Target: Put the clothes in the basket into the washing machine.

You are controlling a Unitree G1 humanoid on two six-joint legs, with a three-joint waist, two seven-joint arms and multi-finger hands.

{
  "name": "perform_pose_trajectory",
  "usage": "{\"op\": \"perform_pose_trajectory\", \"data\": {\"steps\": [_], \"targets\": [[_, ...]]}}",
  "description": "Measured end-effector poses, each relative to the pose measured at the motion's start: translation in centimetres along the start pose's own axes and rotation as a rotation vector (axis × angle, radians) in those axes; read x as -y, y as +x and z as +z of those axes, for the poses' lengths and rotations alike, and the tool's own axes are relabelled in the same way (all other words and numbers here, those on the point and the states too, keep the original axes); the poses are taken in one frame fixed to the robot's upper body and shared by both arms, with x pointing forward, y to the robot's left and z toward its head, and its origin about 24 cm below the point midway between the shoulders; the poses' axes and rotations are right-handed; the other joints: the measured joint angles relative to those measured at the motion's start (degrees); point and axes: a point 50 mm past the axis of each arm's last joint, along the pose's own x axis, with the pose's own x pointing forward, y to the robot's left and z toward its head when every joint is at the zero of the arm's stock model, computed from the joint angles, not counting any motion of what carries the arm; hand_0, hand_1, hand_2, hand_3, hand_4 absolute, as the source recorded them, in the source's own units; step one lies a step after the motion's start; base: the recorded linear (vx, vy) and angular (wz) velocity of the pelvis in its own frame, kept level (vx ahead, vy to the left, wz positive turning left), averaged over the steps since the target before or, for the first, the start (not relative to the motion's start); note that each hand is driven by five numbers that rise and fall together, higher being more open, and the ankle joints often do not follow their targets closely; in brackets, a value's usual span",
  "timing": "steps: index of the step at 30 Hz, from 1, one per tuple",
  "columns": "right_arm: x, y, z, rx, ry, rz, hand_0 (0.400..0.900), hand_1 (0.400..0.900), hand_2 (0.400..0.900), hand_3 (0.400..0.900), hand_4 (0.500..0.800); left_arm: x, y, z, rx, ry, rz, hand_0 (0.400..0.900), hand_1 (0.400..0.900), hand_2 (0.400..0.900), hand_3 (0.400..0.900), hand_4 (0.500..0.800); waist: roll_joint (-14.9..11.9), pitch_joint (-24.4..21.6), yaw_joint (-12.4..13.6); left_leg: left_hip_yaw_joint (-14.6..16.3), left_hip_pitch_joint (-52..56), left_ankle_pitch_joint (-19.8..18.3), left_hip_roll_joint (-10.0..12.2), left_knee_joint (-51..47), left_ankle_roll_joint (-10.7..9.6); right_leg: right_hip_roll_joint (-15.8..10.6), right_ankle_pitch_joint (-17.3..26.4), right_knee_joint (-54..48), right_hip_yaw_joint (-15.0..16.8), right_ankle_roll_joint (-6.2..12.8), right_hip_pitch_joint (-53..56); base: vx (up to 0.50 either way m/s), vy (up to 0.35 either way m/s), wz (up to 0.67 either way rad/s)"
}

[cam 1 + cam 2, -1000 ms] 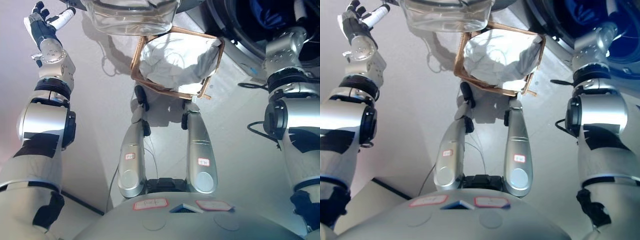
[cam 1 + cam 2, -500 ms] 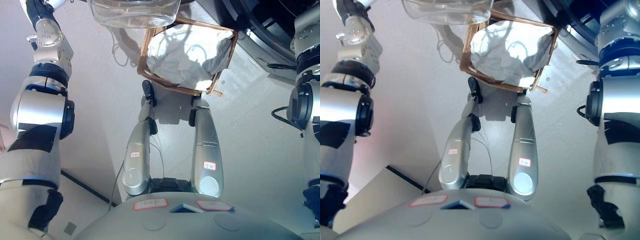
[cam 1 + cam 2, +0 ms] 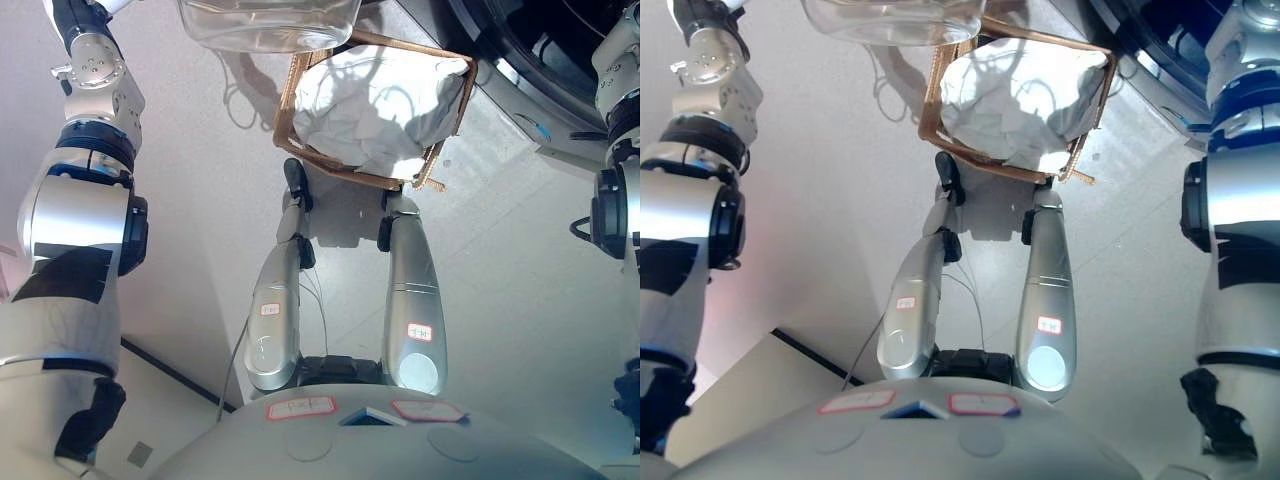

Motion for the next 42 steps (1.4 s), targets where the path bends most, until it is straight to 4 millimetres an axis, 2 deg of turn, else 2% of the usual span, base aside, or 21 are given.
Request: {"op": "perform_pose_trajectory", "data": {"steps": [6, 11, 16, 21, 23, 26, 30, 33, 34, 37, 39, 40, 42], "targets": [[0.2, 0.1, 0.0, 0.007, -0.009, 0.046, 0.900, 0.900, 0.900, 0.900, 0.800, 0.0, 0.0, -0.3, -0.005, -0.002, -0.027, 0.900, 0.900, 0.900, 0.900, 0.800, 0.0, 0.0, -0.1, -0.7, -0.1, 0.0, 0.0, 0.2, 0.0, -0.1, 0.0, 0.0, -0.4, 0.00, 0.3, -0.05, 0.021, 0.02], [-0.2, -0.2, -1.4, -0.017, 0.020, 0.113, 0.900, 0.900, 0.900, 0.900, 0.800, -0.3, -0.2, -1.6, -0.025, 0.010, -0.047, 0.900, 0.900, 0.900, 0.900, 0.800, -0.1, 0.1, -0.2, -1.6, -0.4, -0.2, 0.0, 1.0, -0.1, -0.2, 0.0, -0.2, -1.2, 0.01, 1.0, -0.06, 0.031, -0.01], [-0.8, -0.9, -4.1, -0.057, 0.044, 0.168, 0.900, 0.900, 0.900, 0.900, 0.800, -1.2, -0.6, -3.8, -0.062, -0.001, -0.038, 0.900, 0.900, 0.900, 0.900, 0.800, -0.6, 0.0, -0.1, -2.4, -0.6, -1.1, 0.0, 2.3, 0.0, -0.1, 0.0, -0.9, -1.7, 0.05, 2.1, -0.03, 0.025, 0.01], [-2.6, -2.7, -8.4, -0.140, 0.086, 0.233, 0.900, 0.900, 0.900, 0.900, 0.800, -2.5, -1.1, -6.2, -0.118, -0.016, -0.003, 0.900, 0.900, 0.900, 0.900, 0.800, -3.1, 0.6, -0.4, -2.7, 0.8, -2.0, 0.2, 3.4, 0.0, 0.0, 0.1, -1.8, -2.1, 0.18, 4.5, -0.02, 0.034, -0.02], [-3.7, -4.4, -11.4, -0.196, 0.113, 0.268, 0.900, 0.900, 0.900, 0.900, 0.800, -2.9, -1.4, -7.1, -0.127, -0.029, 0.001, 0.900, 0.900, 0.900, 0.900, 0.800, -4.9, 1.4, -0.3, -2.8, 3.1, -2.2, 0.3, 3.3, 0.0, -0.1, 0.1, -2.7, -2.3, 0.18, 7.3, -0.01, 0.047, -0.08], [-4.6, -7.9, -16.8, -0.315, 0.128, 0.310, 0.900, 0.900, 0.900, 0.900, 0.800, -3.7, -2.4, -9.6, -0.158, -0.012, 0.000, 0.900, 0.900, 0.900, 0.900, 0.800, -6.9, 1.4, -0.5, -2.8, 7.0, -3.3, 0.3, 3.3, 0.2, 0.1, 0.3, -4.7, -2.7, 0.53, 12.2, 0.00, 0.057, -0.06], [-3.2, -12.8, -23.5, -0.499, 0.111, 0.299, 0.900, 0.900, 0.900, 0.900, 0.800, -5.1, -4.4, -13.4, -0.220, -0.022, 0.018, 0.900, 0.900, 0.900, 0.900, 0.800, -7.6, 1.1, -0.3, -2.8, 12.4, -4.8, 0.1, 3.1, 0.4, 0.1, 0.7, -8.6, -2.6, 1.51, 19.3, 0.03, 0.052, -0.04], [-2.0, -16.5, -27.4, -0.633, 0.105, 0.280, 0.900, 0.900, 0.900, 0.900, 0.800, -6.4, -6.1, -16.3, -0.287, -0.024, 0.044, 0.900, 0.900, 0.900, 0.900, 0.800, -8.8, 0.0, -0.2, -2.5, 16.5, -5.4, -0.2, 1.7, 0.6, 0.1, 0.8, -11.4, -2.5, 2.01, 23.8, 0.04, 0.058, -0.07], [-2.0, -17.5, -28.1, -0.662, 0.112, 0.279, 0.900, 0.900, 0.900, 0.900, 0.800, -6.9, -6.6, -17.1, -0.297, -0.029, 0.052, 0.900, 0.900, 0.900, 0.900, 0.800, -9.4, -0.4, 0.0, -2.5, 18.0, -5.4, -0.2, 0.9, 0.6, 0.2, 1.2, -12.6, -2.5, 2.51, 25.4, 0.03, 0.040, -0.05], [0.2, -21.9, -31.8, -0.823, 0.075, 0.224, 0.900, 0.900, 0.900, 0.900, 0.800, -7.7, -9.2, -20.5, -0.399, -0.003, 0.058, 0.900, 0.900, 0.900, 0.900, 0.800, -10.8, -3.7, -0.1, -2.1, 21.3, -5.9, -0.4, -0.6, 0.8, 0.3, 1.9, -15.9, -2.4, 2.90, 29.5, 0.06, 0.069, -0.08], [1.3, -24.0, -33.2, -0.895, 0.041, 0.204, 0.900, 0.900, 0.900, 0.900, 0.800, -7.9, -11.3, -22.9, -0.475, 0.017, 0.052, 0.900, 0.900, 0.900, 0.900, 0.800, -11.1, -4.8, -0.1, -2.0, 25.1, -6.0, -0.6, -1.9, 1.2, 0.3, 2.6, -18.4, -2.5, 3.32, 33.7, 0.02, 0.048, -0.07], [2.4, -25.6, -34.2, -0.942, 0.005, 0.195, 0.900, 0.900, 0.900, 0.900, 0.800, -7.9, -12.4, -23.9, -0.514, 0.022, 0.051, 0.900, 0.900, 0.900, 0.900, 0.800, -11.2, -6.8, -0.3, -2.0, 25.6, -6.4, -0.8, -2.2, 1.3, 0.2, 2.7, -19.6, -2.5, 3.47, 34.6, 0.06, 0.084, -0.12], [3.3, -27.5, -35.1, -0.998, -0.042, 0.196, 0.900, 0.900, 0.900, 0.900, 0.800, -8.0, -13.9, -25.3, -0.560, 0.047, 0.033, 0.900, 0.900, 0.900, 0.900, 0.800, -11.3, -8.3, -0.4, -1.9, 28.6, -6.7, -1.1, -3.2, 1.4, 0.2, 3.1, -21.6, -2.4, 4.01, 38.1, 0.05, 0.051, -0.09]]}}
